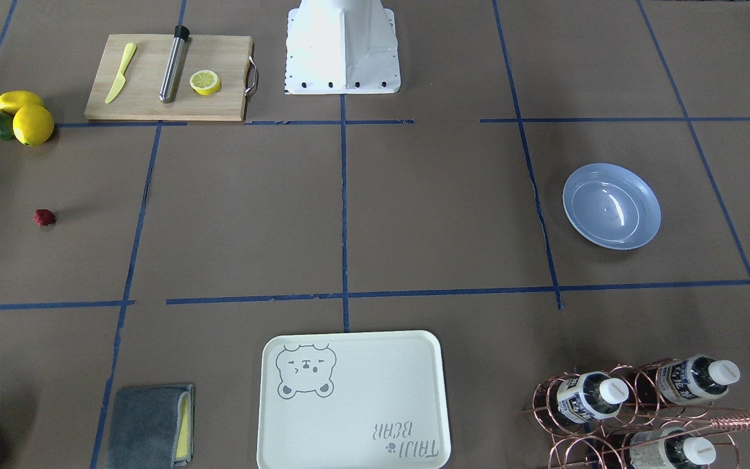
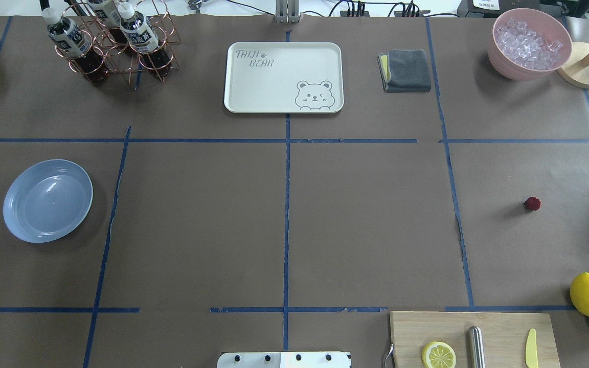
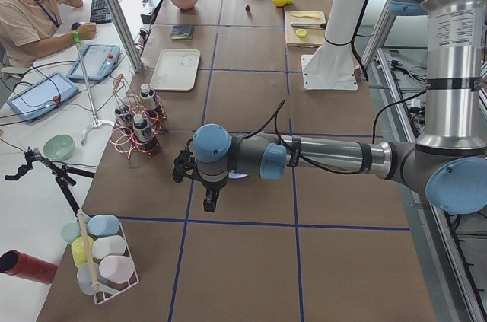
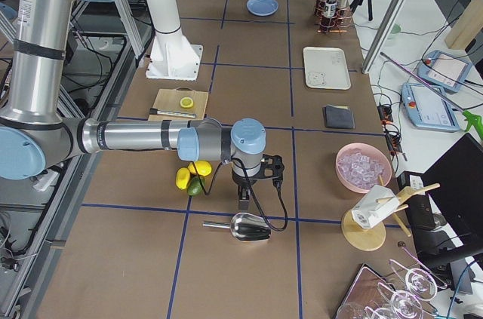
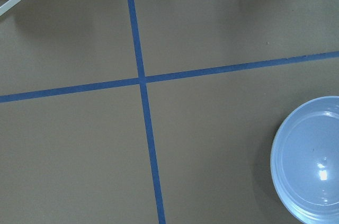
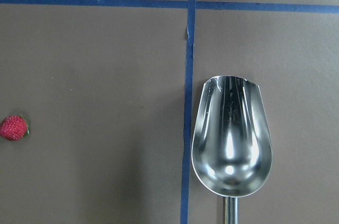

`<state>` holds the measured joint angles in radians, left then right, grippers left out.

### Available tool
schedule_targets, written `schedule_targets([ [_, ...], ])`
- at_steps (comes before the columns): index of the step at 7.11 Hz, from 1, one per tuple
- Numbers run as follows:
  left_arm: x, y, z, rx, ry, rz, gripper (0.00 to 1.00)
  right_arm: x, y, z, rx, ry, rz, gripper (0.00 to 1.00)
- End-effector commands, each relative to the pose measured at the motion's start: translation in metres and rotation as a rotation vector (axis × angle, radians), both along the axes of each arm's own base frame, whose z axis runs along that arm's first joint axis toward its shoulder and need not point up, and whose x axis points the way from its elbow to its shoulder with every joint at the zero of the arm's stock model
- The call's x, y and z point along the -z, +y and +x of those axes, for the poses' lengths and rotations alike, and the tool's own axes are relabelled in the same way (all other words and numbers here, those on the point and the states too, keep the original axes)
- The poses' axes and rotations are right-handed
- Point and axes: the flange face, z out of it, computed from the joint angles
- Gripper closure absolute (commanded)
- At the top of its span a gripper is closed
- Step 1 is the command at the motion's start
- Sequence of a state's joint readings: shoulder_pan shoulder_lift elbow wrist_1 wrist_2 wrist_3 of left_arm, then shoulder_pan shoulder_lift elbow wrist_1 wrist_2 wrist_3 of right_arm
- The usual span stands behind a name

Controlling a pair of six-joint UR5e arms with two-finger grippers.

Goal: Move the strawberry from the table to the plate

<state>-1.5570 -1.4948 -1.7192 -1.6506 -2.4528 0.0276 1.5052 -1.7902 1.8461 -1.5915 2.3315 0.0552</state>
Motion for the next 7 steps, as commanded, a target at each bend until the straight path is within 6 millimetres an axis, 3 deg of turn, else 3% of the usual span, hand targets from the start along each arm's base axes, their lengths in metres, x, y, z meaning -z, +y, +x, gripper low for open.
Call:
schedule_targets([
  [1, 0.003, -0.001, -0.001, 0.003, -0.016, 0.009, 0.00, 0.001, -0.001, 0.000, 0.000, 0.001, 0.003, 0.00],
  [4, 0.009, -0.002, -0.003, 0.007, -0.030, 0.026, 0.00, 0.024, -0.006, -0.002, 0.003, -0.014, 0.068, 0.00],
  [6, 0.036, -0.014, -0.002, 0.010, -0.082, 0.095, 0.00, 0.049, -0.016, -0.003, 0.003, -0.043, 0.294, 0.00],
  [7, 0.061, -0.038, -0.001, 0.020, -0.079, 0.218, 0.00, 0.067, -0.035, -0.004, -0.004, -0.044, 0.351, 0.00],
])
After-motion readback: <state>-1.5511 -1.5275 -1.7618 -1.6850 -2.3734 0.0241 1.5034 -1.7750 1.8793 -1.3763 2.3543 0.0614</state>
